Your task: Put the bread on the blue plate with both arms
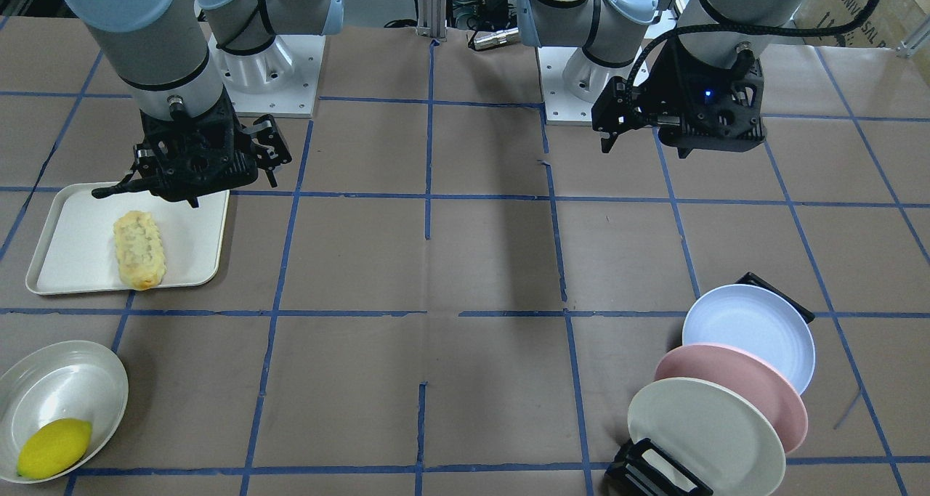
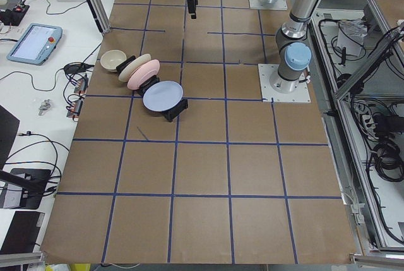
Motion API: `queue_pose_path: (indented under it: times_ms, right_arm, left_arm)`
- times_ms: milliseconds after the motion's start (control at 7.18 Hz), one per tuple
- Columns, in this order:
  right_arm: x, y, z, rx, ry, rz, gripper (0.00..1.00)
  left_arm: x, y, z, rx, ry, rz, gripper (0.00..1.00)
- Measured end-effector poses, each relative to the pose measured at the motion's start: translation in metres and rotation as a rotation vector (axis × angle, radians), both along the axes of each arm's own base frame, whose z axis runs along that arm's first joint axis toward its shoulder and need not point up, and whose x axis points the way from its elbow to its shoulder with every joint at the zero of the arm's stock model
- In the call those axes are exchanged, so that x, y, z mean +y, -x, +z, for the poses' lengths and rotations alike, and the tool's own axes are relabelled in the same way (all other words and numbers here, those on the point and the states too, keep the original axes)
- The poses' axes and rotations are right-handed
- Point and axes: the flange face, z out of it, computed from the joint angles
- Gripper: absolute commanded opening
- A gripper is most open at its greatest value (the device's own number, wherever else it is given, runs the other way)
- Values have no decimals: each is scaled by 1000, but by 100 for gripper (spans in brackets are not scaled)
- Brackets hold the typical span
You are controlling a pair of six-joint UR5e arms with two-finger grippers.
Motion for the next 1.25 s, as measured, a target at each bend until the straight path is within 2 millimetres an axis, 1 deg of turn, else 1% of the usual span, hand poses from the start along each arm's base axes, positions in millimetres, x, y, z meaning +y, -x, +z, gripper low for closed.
queue_pose_path:
  times_ms: [278, 418, 557, 835, 975, 1114, 1253]
  right_arm:
    - [0, 0, 1, -1, 3, 0, 100]
    - [0, 0, 2, -1, 3, 0, 100]
    - [0, 0, 2, -2, 3, 0, 100]
    - [1, 0, 2, -2, 3, 0, 100]
    - [0, 0, 1, -2, 2, 0, 100]
    - [0, 0, 1, -2, 2, 0, 100]
    - [0, 0, 1, -2, 2, 0, 100]
  left_arm:
    - [-5, -2, 4, -1, 10, 4, 100]
    - [-11, -10, 4, 1, 14, 8, 100]
    - [-20, -29, 3, 4, 17, 18, 100]
    - [-34, -80, -3, 14, 10, 19, 100]
    - [-41, -107, -10, 22, 1, -7, 100]
    - [-49, -140, -20, 32, -11, -27, 100]
    - [-57, -178, -32, 47, -21, -50, 100]
